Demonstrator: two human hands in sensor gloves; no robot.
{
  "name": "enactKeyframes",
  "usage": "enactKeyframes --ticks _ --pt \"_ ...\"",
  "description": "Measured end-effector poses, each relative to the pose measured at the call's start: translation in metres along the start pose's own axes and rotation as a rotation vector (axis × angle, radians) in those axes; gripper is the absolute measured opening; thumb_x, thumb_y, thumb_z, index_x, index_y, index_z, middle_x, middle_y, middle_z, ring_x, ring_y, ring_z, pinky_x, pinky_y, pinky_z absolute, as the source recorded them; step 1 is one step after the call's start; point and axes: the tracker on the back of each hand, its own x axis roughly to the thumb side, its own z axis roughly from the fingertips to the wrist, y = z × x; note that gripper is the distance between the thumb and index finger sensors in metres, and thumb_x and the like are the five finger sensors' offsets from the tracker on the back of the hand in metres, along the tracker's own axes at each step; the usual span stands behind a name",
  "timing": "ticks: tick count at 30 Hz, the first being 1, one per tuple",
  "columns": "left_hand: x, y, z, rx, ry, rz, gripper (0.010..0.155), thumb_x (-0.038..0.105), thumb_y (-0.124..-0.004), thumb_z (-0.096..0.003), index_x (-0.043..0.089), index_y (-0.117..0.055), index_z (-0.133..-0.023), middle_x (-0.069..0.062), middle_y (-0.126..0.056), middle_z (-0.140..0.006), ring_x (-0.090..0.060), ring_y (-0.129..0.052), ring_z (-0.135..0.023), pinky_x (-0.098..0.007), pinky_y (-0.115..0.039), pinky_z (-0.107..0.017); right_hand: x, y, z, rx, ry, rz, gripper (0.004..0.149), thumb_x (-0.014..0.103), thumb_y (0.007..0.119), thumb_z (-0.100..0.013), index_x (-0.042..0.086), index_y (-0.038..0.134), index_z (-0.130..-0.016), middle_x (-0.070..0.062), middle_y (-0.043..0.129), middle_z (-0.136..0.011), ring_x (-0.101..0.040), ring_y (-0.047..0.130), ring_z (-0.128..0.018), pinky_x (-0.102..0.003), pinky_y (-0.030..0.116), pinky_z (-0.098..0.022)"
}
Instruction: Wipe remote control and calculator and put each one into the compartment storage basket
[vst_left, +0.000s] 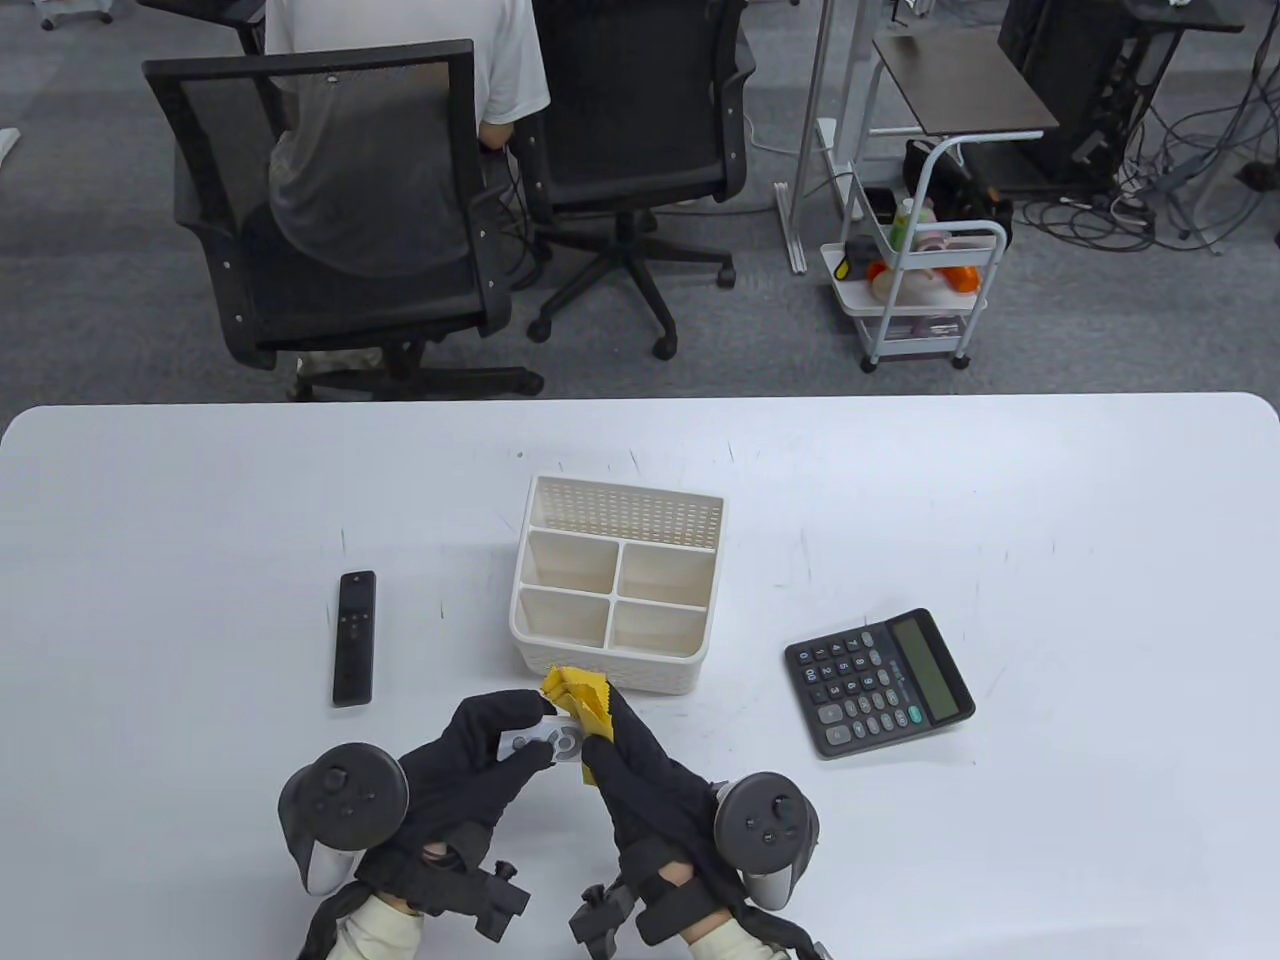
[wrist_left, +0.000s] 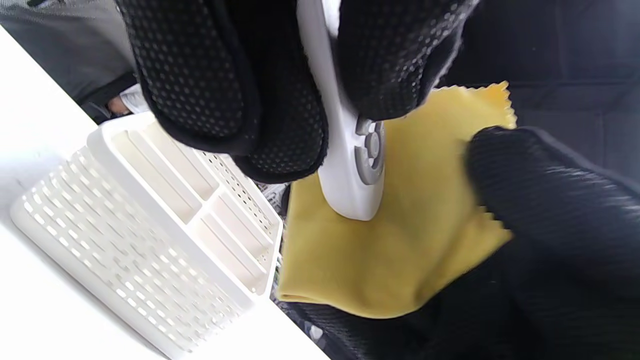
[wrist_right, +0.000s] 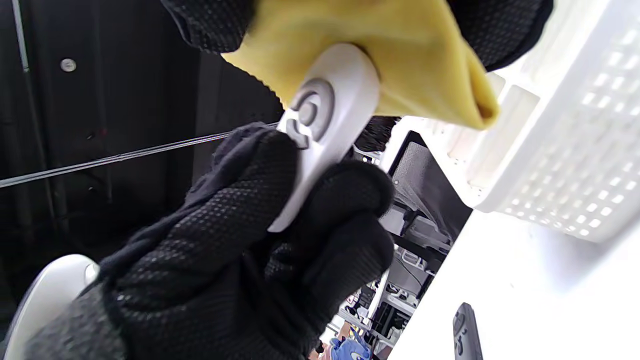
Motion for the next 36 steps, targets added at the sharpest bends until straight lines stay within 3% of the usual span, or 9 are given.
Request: enactKeyframes --ticks 3,6,10,21,28,31,36 --pt "0.004 0.001 0.0 -0.009 -0.037 -0.018 0.044 0.029 -0.09 -0.0475 0.037 -0.069 -0.085 -0.008 -0.089 -0.09 -0.016 -0.111 -0.057 -0.036 -0.097 -0.042 -0.001 0.002 0.0 0.019 -0.023 -0.012 0.055 0.032 0.065 -0.06 0.002 0.061 -0.106 -0.027 0.067 -0.108 -0.051 0.071 -0.091 -0.068 0.062 -0.058" --pt "0.007 0.0 0.0 -0.027 -0.074 -0.007 0.044 0.028 -0.091 -0.047 0.038 -0.071 -0.085 -0.007 -0.089 -0.091 -0.017 -0.111 -0.058 -0.036 -0.097 -0.043 -0.008 0.001 -0.002 0.038 0.008 -0.045 0.055 0.032 0.065 -0.06 0.001 0.061 -0.106 -0.028 0.07 -0.105 -0.048 0.079 -0.086 -0.065 0.065 -0.057" --pt "0.002 0.004 0.001 0.053 -0.017 -0.006 0.044 0.028 -0.09 -0.0475 0.037 -0.069 -0.086 -0.007 -0.088 -0.092 -0.017 -0.111 -0.059 -0.037 -0.097 -0.043 -0.014 0.0 -0.002 0.052 0.072 -0.102 0.056 0.03 0.064 -0.06 -0.004 0.06 -0.105 -0.034 0.073 -0.1 -0.044 0.089 -0.076 -0.063 0.069 -0.055" --pt "-0.002 0.003 0.0 -0.003 0.051 0.083 0.046 0.036 -0.089 -0.0496 0.028 -0.068 -0.09 -0.012 -0.09 -0.087 -0.011 -0.112 -0.056 -0.032 -0.099 -0.041 0.0 0.008 -0.001 0.083 -0.085 0.083 0.055 0.031 0.066 -0.06 0.004 0.061 -0.107 -0.027 0.058 -0.111 -0.051 0.065 -0.094 -0.069 0.059 -0.058" --pt "-0.013 0.011 0.002 0.11 0.14 0.146 0.046 0.035 -0.087 -0.0505 0.025 -0.064 -0.089 -0.011 -0.087 -0.089 -0.012 -0.113 -0.057 -0.032 -0.1 -0.041 -0.003 0.013 0.002 0.119 -0.063 0.125 0.056 0.03 0.066 -0.06 0.001 0.057 -0.108 -0.032 0.056 -0.11 -0.052 0.067 -0.092 -0.068 0.061 -0.058" --pt "-0.014 0.013 0.002 0.085 0.141 0.16 0.045 0.035 -0.087 -0.0504 0.024 -0.064 -0.088 -0.011 -0.086 -0.089 -0.012 -0.113 -0.056 -0.032 -0.101 -0.04 0.002 0.017 0.004 0.118 -0.107 0.223 0.057 0.03 0.066 -0.06 0.001 0.056 -0.108 -0.033 0.056 -0.11 -0.051 0.068 -0.092 -0.068 0.062 -0.058" --pt "-0.013 0.011 0.0 0.016 0.125 0.216 0.043 0.035 -0.087 -0.0503 0.024 -0.066 -0.086 -0.012 -0.088 -0.088 -0.013 -0.114 -0.055 -0.032 -0.101 -0.039 -0.001 0.013 0.001 0.099 -0.12 0.239 0.057 0.03 0.066 -0.06 0.002 0.056 -0.108 -0.031 0.057 -0.11 -0.051 0.068 -0.093 -0.068 0.061 -0.058"
